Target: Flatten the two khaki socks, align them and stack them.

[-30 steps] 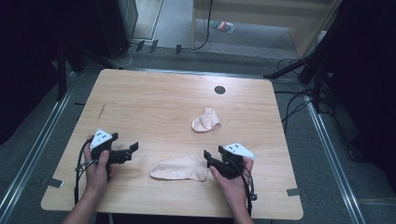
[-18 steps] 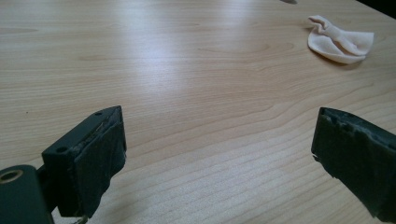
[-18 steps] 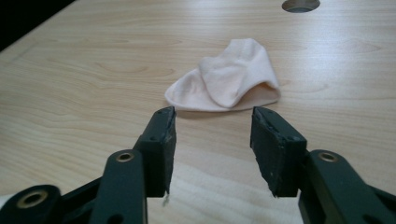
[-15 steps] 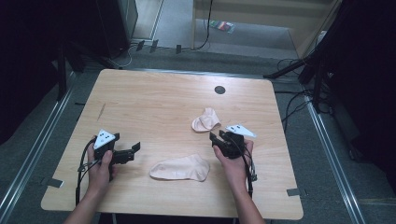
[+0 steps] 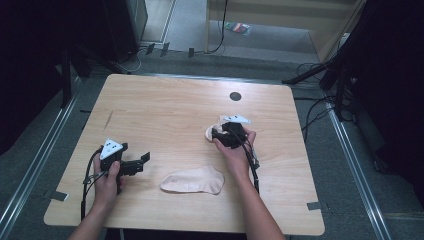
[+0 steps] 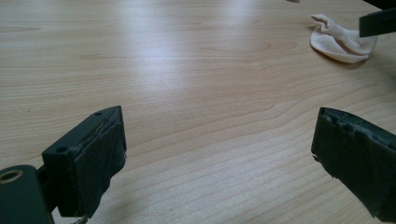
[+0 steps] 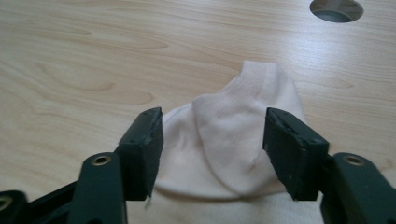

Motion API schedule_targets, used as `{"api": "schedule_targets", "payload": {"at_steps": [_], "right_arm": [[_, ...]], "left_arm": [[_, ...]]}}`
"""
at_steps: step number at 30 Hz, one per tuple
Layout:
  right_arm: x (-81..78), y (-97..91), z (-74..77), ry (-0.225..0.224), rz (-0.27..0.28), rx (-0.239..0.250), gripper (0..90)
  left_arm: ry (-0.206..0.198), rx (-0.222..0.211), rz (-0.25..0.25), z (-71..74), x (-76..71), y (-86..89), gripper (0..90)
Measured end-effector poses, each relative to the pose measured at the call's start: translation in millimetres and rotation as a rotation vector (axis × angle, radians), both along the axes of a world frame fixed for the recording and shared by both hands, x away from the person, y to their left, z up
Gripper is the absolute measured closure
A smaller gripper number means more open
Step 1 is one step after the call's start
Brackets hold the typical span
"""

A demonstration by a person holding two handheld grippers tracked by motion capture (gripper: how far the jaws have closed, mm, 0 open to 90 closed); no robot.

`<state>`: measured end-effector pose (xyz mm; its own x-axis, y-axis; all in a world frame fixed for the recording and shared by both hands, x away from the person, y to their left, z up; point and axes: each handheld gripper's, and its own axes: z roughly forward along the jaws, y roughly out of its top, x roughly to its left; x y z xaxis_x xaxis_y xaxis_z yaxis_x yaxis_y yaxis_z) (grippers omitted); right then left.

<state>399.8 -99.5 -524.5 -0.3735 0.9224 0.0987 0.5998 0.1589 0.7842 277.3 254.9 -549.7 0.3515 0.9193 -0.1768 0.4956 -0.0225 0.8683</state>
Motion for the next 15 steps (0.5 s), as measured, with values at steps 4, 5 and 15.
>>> {"api": "schedule_targets", "payload": {"at_steps": [4, 5, 15], "right_arm": [[14.9, 1.4, -6.3, 0.043, -0.006, -0.035, 31.1], [17.0, 1.0, -8.4, 0.053, -0.008, -0.042, 31.6], [13.6, 7.3, -21.2, 0.008, -0.039, -0.122, 53.5]], "left_arm": [[-0.001, -0.007, -0.001, -0.3, 0.2, 0.4, 3.8], [0.000, -0.012, 0.000, -0.3, 0.3, 0.6, 3.8], [0.006, -0.020, 0.002, -0.5, 1.0, 1.3, 3.8]]}}
